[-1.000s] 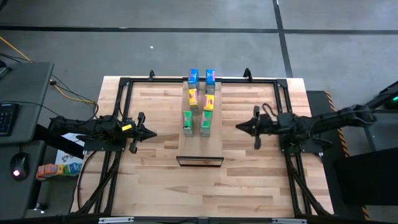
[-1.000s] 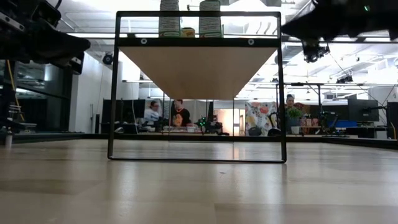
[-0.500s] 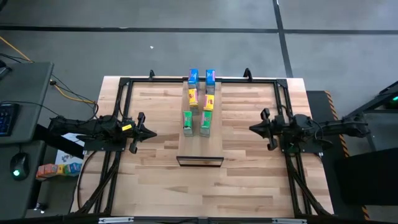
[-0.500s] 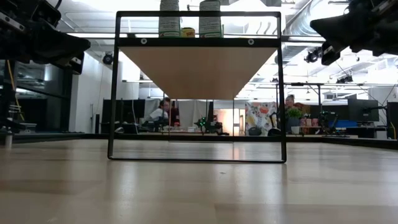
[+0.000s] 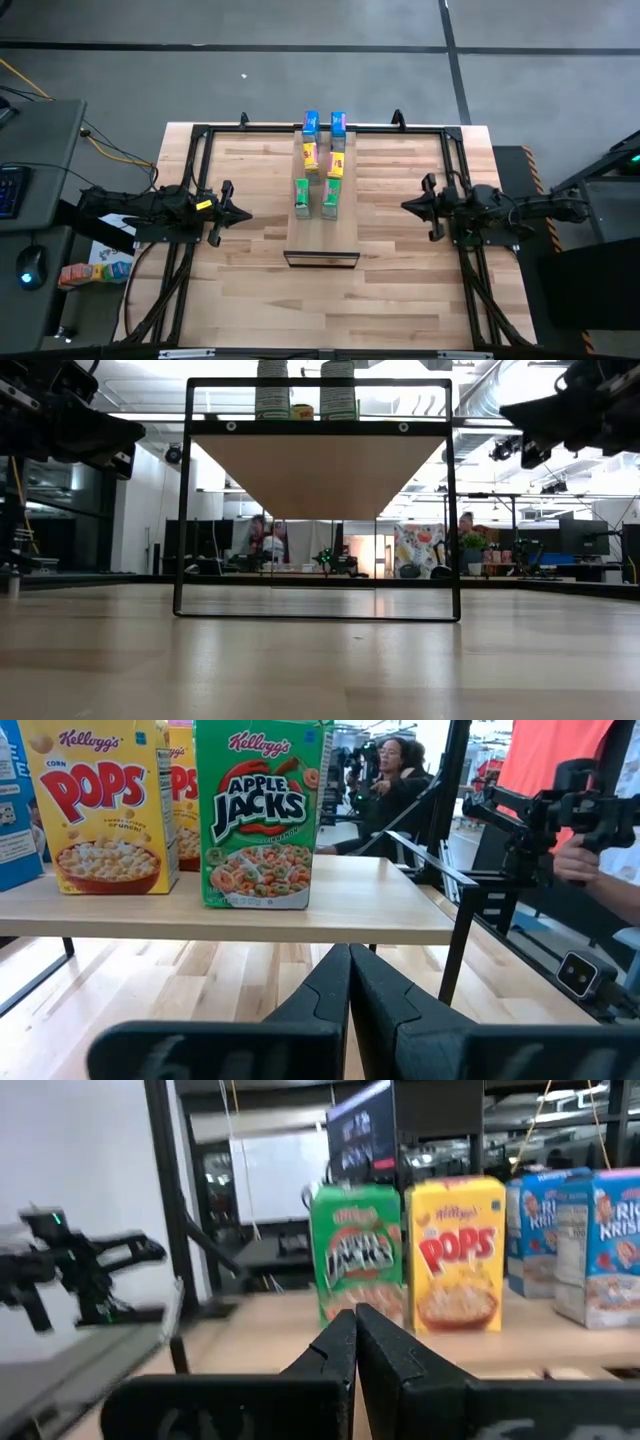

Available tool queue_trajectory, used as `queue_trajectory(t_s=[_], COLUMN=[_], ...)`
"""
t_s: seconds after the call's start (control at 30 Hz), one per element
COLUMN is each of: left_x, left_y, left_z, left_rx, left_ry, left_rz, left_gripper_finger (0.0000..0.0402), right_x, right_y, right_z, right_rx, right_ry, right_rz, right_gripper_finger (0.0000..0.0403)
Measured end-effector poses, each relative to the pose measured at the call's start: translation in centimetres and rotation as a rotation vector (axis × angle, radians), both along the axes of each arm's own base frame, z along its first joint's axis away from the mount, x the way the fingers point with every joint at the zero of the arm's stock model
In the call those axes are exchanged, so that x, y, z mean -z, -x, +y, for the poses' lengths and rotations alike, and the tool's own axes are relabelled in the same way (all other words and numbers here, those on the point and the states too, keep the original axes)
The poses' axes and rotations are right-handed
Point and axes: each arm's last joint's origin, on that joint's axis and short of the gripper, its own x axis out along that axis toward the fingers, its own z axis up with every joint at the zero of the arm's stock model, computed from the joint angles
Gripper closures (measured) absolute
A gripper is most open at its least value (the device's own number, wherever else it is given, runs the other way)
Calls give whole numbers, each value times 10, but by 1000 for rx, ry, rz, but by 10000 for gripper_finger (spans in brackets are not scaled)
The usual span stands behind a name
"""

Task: Stack cereal on shelf
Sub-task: Return to Home Position

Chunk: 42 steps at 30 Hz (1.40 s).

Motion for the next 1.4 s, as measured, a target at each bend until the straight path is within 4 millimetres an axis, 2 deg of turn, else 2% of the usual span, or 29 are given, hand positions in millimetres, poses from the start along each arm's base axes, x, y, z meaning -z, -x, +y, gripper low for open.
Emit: queue_trajectory(t_s=[0.3, 0.53, 0.8, 0.9, 1.4], left_x=[0, 0, 0, 0, 0], left_y=[0, 0, 0, 0, 0], left_z=[0, 0, 0, 0, 0], left_rx=[0, 0, 0, 0, 0], left_ry=[0, 0, 0, 0, 0], left_rz=[0, 0, 0, 0, 0], left_gripper_finger=[401, 401, 401, 401, 401], right_x=[13, 24, 25, 28, 29], right_y=[-1, -1, -1, -1, -1], right_z=[-2, -5, -6, -6, -6], right_rx=[62, 194, 211, 211, 205], right_ry=[67, 88, 114, 172, 170], right_rz=[135, 258, 264, 296, 312], right_gripper_finger=[403, 403, 403, 403, 403])
